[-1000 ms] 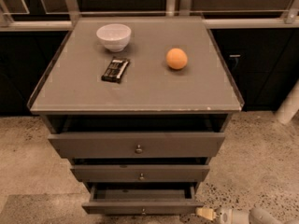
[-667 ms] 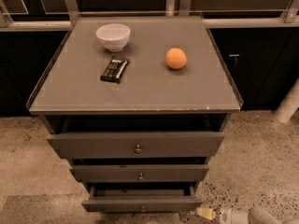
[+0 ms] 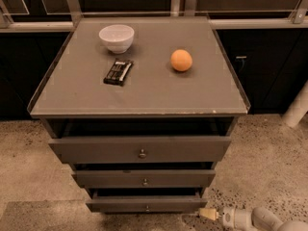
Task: Close bottom drawer
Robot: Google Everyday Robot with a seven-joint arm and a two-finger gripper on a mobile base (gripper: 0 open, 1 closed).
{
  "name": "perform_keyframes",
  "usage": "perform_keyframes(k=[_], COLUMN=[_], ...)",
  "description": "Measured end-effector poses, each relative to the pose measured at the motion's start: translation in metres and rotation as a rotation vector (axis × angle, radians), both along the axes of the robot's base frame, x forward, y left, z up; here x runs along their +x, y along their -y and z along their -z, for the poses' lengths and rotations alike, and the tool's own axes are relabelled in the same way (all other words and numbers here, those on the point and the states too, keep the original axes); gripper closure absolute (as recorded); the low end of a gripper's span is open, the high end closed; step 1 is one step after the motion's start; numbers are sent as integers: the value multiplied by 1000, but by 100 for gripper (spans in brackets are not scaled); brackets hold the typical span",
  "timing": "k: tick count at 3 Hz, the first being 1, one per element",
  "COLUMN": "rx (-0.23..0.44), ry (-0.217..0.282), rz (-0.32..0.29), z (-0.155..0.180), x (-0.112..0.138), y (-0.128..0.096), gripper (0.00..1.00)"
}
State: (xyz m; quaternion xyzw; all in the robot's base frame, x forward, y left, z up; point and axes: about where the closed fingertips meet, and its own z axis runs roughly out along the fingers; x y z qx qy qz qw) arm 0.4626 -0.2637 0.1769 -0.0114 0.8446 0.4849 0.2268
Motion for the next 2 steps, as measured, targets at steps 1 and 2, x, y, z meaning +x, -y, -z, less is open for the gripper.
perform_keyframes(k=[1, 2], rx=[8, 8], ry=[17, 19], rz=[-26, -28], z=[4, 4], x=[30, 30], y=[-14, -15], gripper=[100, 100])
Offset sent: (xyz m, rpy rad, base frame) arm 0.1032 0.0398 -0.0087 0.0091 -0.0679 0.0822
